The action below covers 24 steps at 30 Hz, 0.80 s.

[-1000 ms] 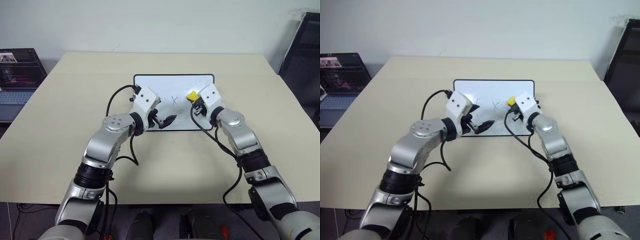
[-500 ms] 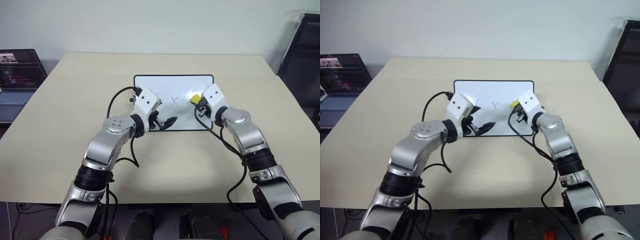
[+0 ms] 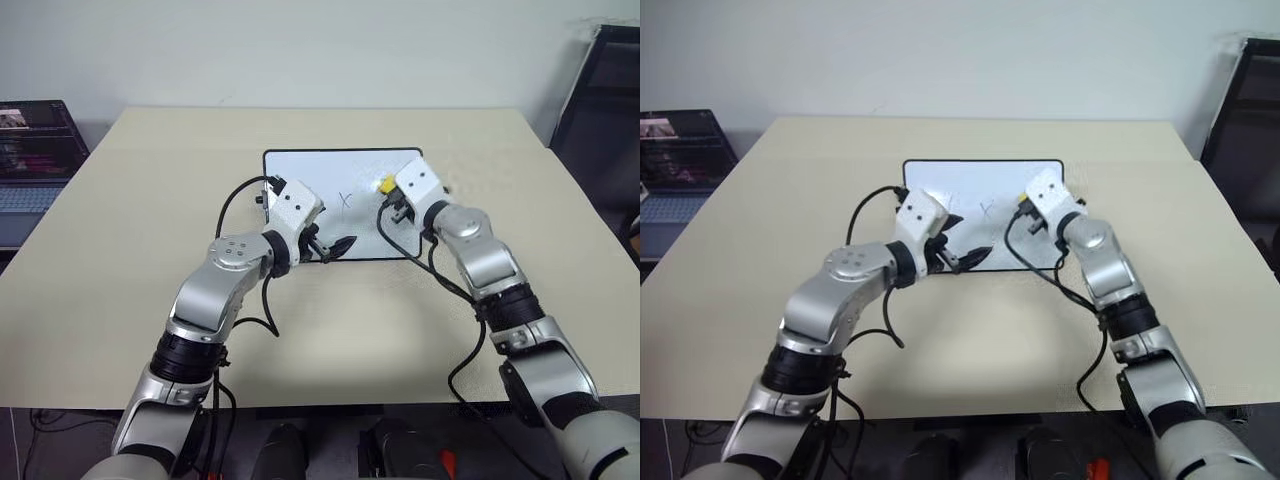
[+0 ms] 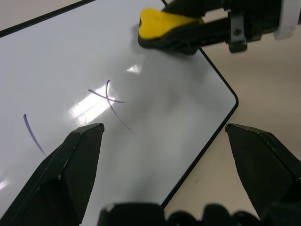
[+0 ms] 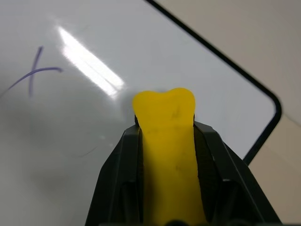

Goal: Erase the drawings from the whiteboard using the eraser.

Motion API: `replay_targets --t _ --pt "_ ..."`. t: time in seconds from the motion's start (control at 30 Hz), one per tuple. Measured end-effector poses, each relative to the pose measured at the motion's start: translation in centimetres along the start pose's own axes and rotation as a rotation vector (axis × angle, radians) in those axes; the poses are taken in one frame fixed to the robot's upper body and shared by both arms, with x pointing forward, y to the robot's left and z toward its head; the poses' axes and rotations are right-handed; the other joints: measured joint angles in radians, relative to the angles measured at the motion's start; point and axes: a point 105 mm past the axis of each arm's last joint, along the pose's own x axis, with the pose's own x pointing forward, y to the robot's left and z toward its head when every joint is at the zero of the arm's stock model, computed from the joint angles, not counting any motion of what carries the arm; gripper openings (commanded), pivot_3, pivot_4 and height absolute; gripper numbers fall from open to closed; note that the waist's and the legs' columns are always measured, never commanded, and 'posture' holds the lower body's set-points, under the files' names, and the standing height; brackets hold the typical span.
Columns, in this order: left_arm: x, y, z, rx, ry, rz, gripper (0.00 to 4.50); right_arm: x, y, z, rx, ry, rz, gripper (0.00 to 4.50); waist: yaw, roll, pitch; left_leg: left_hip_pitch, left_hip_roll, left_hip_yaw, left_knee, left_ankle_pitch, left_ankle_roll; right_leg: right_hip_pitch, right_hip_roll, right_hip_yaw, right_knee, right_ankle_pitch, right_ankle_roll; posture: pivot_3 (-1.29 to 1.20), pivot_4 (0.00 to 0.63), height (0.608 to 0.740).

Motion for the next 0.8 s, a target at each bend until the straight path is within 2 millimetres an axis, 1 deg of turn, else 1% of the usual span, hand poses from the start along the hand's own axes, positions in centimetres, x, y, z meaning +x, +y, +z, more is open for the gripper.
replay_targets --t 0.1,0.2,0.37,0.47,0.53,0.57,0.67,0.73,0.8 --pt "0.0 0.0 -0.2 -0.005 0.006 0.001 4.50 0.0 0.1 0.0 0.002 -0.003 0.014 1.10 0.001 0.000 0.000 -0.001 0.000 0.000 0.000 0.000 0.000 -0.001 0.000 0.000 -0.001 0.000 0.000 0.00 0.150 0.740" --pt "-0.1 -0.1 -0.2 -0.004 0.004 0.001 4.50 -0.2 0.5 -0.3 0.024 0.020 0.056 1.10 0.000 0.000 0.000 0.000 0.000 0.000 0.000 0.000 0.000 0.000 0.000 0.000 -0.001 0.000 0.000 0.00 0.150 0.740" --pt "-0.1 -0.2 -0.4 -0.007 0.007 0.002 4.50 -1.2 1.5 -1.4 0.045 0.063 0.155 1.10 0.000 0.000 0.000 0.001 0.000 0.000 0.000 0.000 0.000 0.001 0.000 0.000 -0.001 0.000 0.000 0.00 0.150 0.740" --pt "-0.3 -0.2 -0.7 -0.015 0.015 0.004 4.50 -2.4 3.2 -2.4 -0.017 0.097 0.260 1.10 0.000 0.000 0.000 0.001 0.000 0.000 0.000 0.000 0.000 0.001 0.000 0.000 -0.001 0.000 0.000 0.00 0.150 0.740" --pt "-0.3 -0.2 -1.0 -0.022 0.024 0.005 4.50 -2.9 4.4 -2.9 -0.037 0.116 0.315 1.10 -0.003 0.000 0.000 0.001 0.000 0.000 0.000 0.000 0.000 0.001 0.000 0.000 -0.001 0.000 0.000 0.00 0.150 0.740" --pt "-0.4 -0.2 -1.1 -0.023 0.028 0.005 4.50 -2.9 4.7 -3.0 -0.036 0.120 0.324 1.10 -0.004 0.000 0.000 0.001 0.000 0.000 0.000 0.000 0.000 0.001 0.000 0.000 -0.001 0.000 0.000 0.00 0.150 0.740" --pt "-0.8 -0.3 -1.2 -0.018 0.031 0.009 4.50 -2.7 4.7 -2.7 -0.016 0.118 0.310 1.10 -0.004 0.000 0.000 0.001 0.000 0.000 0.000 0.000 0.000 0.001 0.000 0.000 0.000 0.000 0.000 0.00 0.150 0.740" --pt "-1.2 0.0 -1.5 -0.020 0.041 0.019 4.50 -2.3 4.5 -2.0 0.009 0.095 0.280 1.10 -0.005 0.000 0.001 0.001 0.000 0.000 0.000 0.000 0.000 0.000 0.000 0.000 0.000 0.000 0.000 0.00 0.150 0.740" --pt "-1.7 0.5 -2.0 -0.034 0.056 0.039 4.50 -2.0 3.7 -1.0 0.035 0.064 0.240 1.10 -0.003 0.000 0.002 0.000 0.000 0.000 0.000 0.000 0.000 -0.001 0.000 0.000 0.000 0.000 0.000 0.00 0.150 0.740"
